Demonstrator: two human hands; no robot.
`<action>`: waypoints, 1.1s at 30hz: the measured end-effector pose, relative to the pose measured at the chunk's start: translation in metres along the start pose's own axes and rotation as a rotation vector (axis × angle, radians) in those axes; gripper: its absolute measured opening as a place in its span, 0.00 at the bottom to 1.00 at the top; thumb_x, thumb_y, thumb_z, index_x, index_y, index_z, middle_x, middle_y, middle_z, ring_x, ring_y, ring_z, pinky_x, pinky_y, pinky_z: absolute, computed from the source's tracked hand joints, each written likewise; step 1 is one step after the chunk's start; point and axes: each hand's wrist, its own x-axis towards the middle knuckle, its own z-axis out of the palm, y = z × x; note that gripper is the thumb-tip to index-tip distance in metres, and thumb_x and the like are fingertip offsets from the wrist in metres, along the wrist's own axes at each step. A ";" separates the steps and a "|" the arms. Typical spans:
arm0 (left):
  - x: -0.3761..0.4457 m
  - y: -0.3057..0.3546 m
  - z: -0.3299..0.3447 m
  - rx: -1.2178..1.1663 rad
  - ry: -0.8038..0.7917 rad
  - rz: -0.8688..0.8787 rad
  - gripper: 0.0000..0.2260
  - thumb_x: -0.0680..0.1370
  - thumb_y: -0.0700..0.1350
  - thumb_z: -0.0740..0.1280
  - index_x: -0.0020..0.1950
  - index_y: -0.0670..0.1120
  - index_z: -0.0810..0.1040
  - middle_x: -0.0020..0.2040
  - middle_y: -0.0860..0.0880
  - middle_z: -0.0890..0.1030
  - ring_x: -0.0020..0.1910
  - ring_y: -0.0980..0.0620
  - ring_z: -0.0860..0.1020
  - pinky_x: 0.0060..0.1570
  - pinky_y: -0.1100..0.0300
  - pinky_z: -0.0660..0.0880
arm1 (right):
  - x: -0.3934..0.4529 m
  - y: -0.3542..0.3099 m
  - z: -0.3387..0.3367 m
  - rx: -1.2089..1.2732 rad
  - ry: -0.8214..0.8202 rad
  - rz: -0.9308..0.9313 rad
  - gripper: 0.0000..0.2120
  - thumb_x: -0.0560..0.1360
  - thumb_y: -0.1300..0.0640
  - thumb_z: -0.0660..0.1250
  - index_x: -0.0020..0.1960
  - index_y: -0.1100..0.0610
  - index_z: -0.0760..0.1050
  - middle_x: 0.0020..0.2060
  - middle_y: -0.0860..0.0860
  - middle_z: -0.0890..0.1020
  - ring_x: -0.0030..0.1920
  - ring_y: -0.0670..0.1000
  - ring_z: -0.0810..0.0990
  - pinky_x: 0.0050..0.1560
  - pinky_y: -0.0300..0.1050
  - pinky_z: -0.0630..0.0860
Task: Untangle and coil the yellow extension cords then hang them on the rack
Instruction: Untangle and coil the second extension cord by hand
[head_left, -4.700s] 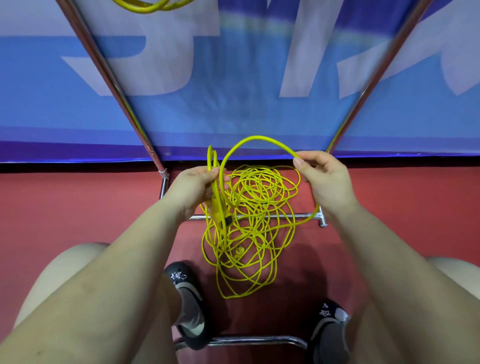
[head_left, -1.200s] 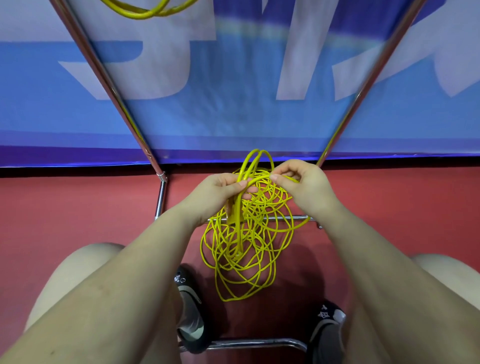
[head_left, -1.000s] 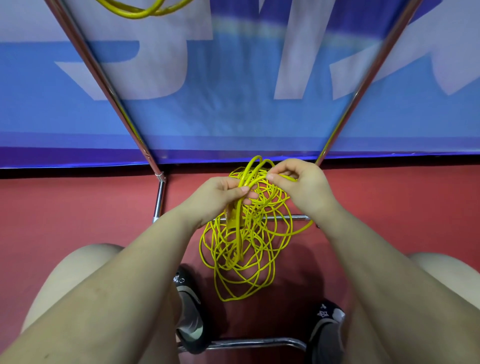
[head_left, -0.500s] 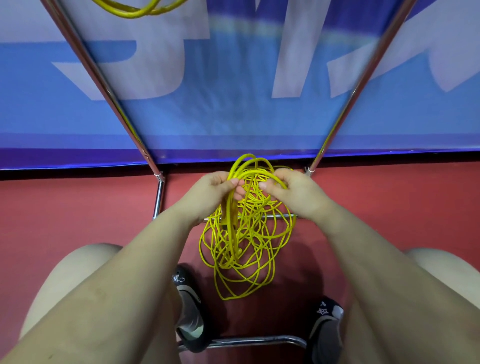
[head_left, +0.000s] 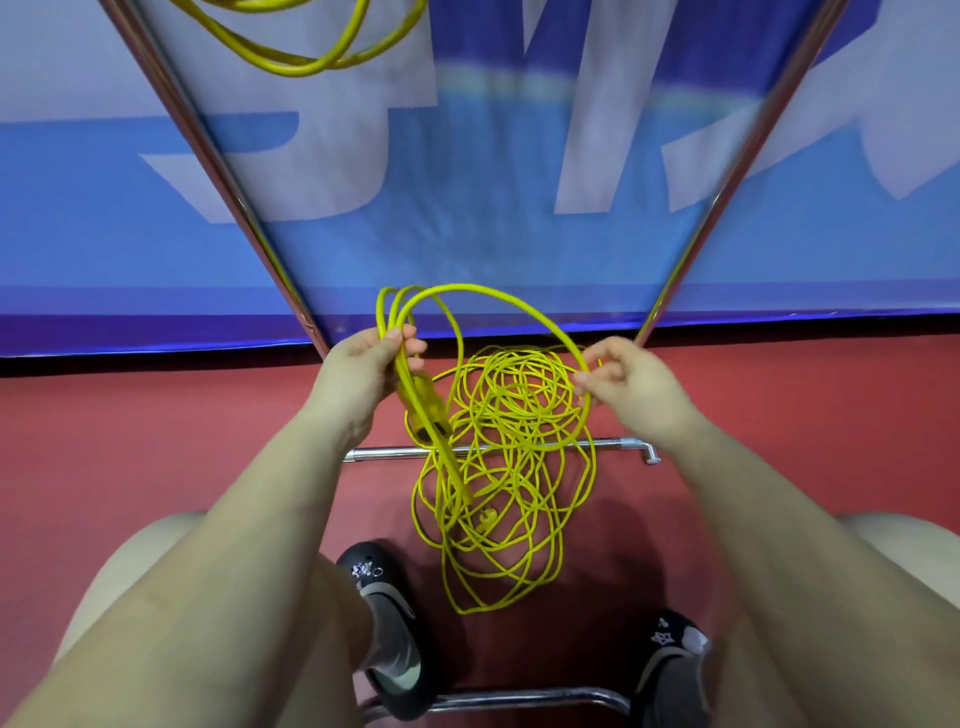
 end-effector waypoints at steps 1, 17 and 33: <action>0.000 -0.002 0.001 0.066 -0.017 0.004 0.10 0.82 0.39 0.56 0.45 0.45 0.75 0.30 0.55 0.82 0.29 0.60 0.78 0.36 0.63 0.76 | 0.000 -0.006 -0.002 0.097 0.048 0.011 0.07 0.75 0.63 0.67 0.45 0.53 0.71 0.33 0.52 0.81 0.34 0.53 0.80 0.43 0.48 0.77; -0.007 -0.027 0.036 0.498 -0.256 0.009 0.04 0.76 0.38 0.67 0.44 0.46 0.76 0.37 0.48 0.78 0.27 0.61 0.74 0.30 0.65 0.73 | 0.001 -0.041 0.000 0.815 0.057 0.445 0.04 0.76 0.58 0.65 0.46 0.58 0.72 0.39 0.53 0.80 0.28 0.45 0.82 0.31 0.38 0.80; -0.017 -0.027 0.044 0.510 -0.360 0.044 0.05 0.76 0.35 0.67 0.44 0.45 0.77 0.25 0.55 0.75 0.23 0.64 0.72 0.25 0.72 0.67 | -0.001 -0.046 -0.002 1.081 0.025 0.539 0.05 0.76 0.58 0.66 0.44 0.60 0.74 0.26 0.52 0.82 0.28 0.46 0.82 0.28 0.39 0.79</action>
